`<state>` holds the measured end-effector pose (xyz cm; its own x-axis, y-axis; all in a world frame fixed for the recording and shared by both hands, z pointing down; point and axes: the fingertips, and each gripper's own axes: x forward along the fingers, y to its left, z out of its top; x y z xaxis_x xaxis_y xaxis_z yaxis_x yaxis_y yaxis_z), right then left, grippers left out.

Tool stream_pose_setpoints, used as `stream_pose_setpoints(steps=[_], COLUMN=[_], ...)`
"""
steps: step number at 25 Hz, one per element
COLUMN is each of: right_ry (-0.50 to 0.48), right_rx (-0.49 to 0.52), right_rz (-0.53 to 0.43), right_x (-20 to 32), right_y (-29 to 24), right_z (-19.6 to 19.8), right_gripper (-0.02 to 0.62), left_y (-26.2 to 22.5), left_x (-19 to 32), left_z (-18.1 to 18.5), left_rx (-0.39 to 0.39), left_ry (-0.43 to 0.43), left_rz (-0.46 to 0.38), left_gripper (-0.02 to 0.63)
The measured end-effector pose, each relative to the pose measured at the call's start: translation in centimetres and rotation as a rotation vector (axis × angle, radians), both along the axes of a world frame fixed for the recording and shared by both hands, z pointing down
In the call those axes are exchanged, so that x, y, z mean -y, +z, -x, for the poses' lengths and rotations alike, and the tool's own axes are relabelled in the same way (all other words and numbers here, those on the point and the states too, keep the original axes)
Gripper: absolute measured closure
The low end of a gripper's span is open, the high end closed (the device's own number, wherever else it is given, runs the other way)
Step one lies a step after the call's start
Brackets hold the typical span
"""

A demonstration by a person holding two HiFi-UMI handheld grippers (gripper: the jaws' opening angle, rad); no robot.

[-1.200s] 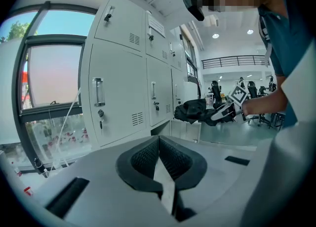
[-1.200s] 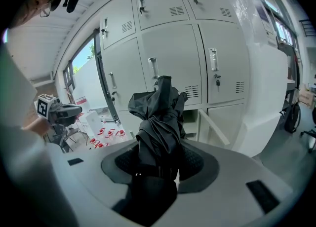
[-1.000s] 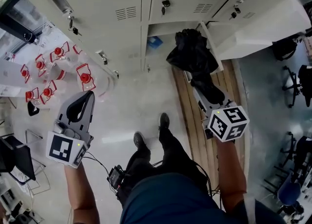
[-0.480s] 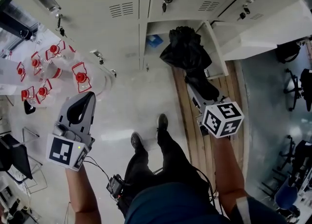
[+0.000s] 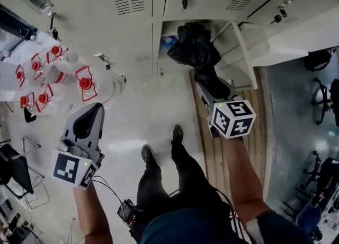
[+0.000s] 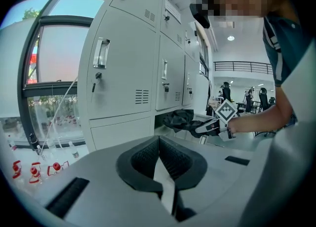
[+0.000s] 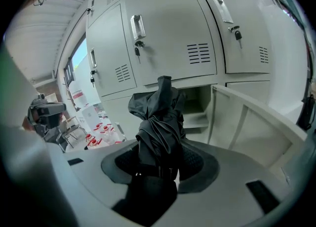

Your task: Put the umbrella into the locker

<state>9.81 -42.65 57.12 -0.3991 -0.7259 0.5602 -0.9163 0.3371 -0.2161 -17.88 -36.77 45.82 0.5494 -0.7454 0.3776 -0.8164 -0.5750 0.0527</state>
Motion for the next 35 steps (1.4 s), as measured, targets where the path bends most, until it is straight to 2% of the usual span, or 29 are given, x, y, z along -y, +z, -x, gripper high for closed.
stream_pose_setpoints(steps=[18,35], right_ry=[-0.031,-0.025], right_rx=[-0.02,-0.059], right_rz=[-0.015,-0.031], right_x=[10.9,19.2], right_y=[10.5,16.1], right_z=[1.5,3.1], right_gripper=[0.387,0.387], left_y=[8.0,12.8], left_x=[4.5,6.3], left_z=[-1.1,0.6], left_rx=[-0.036,-0.032], left_ry=[-0.063,-0.104], left_rz=[0.061,0.103], left_gripper=[0.588,0.588])
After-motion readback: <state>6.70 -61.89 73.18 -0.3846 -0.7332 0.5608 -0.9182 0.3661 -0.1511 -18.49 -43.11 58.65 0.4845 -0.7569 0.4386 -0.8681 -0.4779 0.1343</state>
